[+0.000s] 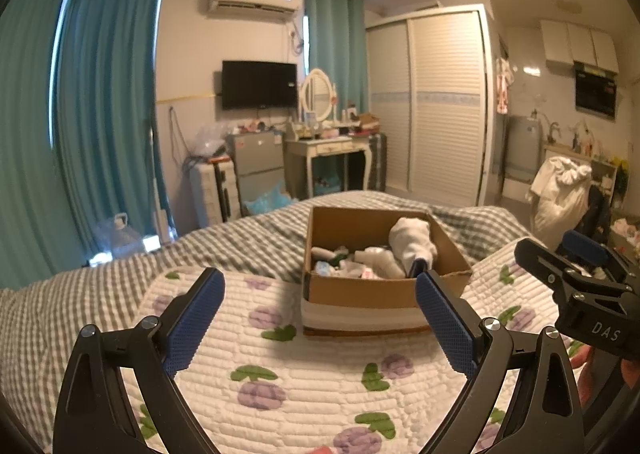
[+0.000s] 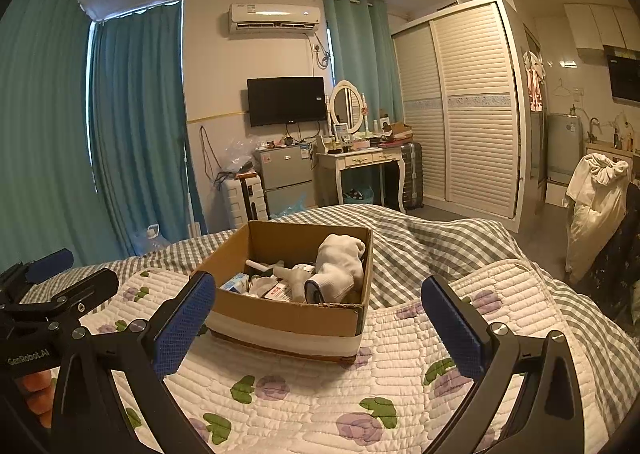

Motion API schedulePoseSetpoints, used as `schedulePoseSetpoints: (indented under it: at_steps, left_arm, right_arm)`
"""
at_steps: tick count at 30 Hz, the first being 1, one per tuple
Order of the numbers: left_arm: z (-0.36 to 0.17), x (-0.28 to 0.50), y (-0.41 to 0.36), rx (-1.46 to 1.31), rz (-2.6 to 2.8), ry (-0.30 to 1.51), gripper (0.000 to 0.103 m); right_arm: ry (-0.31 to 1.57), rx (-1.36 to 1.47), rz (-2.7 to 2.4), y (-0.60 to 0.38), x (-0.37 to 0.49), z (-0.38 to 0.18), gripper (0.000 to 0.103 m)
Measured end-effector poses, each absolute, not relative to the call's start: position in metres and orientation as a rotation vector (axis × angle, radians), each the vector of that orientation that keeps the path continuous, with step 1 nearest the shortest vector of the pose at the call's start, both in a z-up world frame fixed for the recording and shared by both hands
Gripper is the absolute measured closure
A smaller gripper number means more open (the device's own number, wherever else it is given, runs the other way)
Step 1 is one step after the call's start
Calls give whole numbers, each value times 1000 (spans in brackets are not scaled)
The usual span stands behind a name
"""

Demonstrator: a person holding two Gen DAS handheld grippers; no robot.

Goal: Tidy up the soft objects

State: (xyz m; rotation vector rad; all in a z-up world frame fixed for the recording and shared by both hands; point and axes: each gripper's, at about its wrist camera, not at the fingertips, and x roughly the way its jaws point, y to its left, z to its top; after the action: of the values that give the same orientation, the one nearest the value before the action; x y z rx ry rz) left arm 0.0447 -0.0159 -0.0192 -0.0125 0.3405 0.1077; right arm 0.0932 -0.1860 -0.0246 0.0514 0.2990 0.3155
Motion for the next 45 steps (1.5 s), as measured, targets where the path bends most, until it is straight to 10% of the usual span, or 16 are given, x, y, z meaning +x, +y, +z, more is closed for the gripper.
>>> schedulePoseSetpoints:
  at_steps: [45]
  left_arm:
    - [-23,46,-15,-14,90,352,5]
  right_arm:
    - [315,51,305,-185,93,-30,0]
